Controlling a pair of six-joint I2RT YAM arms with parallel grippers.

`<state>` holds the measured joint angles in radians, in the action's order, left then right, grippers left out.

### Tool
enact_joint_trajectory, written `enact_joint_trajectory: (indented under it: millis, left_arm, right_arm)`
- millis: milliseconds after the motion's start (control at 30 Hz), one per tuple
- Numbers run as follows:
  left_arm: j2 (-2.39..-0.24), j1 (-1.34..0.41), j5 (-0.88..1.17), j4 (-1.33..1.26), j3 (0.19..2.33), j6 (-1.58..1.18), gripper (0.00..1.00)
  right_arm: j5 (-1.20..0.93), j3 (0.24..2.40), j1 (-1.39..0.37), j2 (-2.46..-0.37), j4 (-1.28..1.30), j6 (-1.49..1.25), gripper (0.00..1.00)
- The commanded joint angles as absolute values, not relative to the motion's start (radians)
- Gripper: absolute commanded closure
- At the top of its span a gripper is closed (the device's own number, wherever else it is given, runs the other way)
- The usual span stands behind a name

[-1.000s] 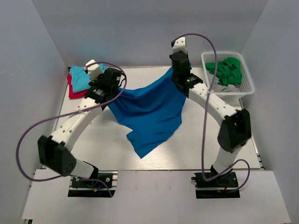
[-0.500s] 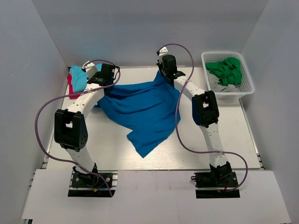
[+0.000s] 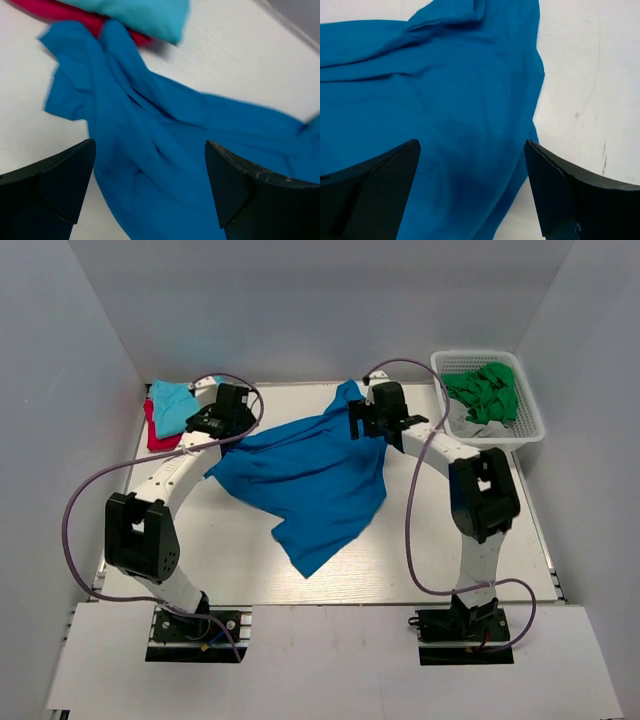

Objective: Fold and stack the t-shirts
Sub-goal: Flatten out the tshirt

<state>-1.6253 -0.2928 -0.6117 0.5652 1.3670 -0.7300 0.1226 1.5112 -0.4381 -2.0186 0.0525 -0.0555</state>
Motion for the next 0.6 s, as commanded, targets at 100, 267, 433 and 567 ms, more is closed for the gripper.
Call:
enact_joint_trajectory:
  millis: [100, 267, 433, 567]
  left_arm:
    - [-1.729, -0.405, -0.370, 0.506, 1.374, -0.660, 0.00]
    - [-1.908, -0.479, -0.345, 0.526, 1.443, -0.660, 0.00]
    - [-1.942, -0.503, -0.468, 0.595, 1.428, -0.729, 0.00]
    - [-1.954, -0.503, -0.477, 0.571, 1.381, -0.748, 0.00]
  right_arm:
    - [0.094, 1.319, -0.426, -1.907, -0.017, -0.236, 0.10]
    - [0.046, 1.181, -0.423, -1.888, -0.075, -0.299, 0.10]
    - [-0.110, 1.077, -0.434, -1.882, -0.113, -0.319, 0.10]
    - [-0.100, 0.976, -0.440, -1.839, -0.159, -0.404, 0.10]
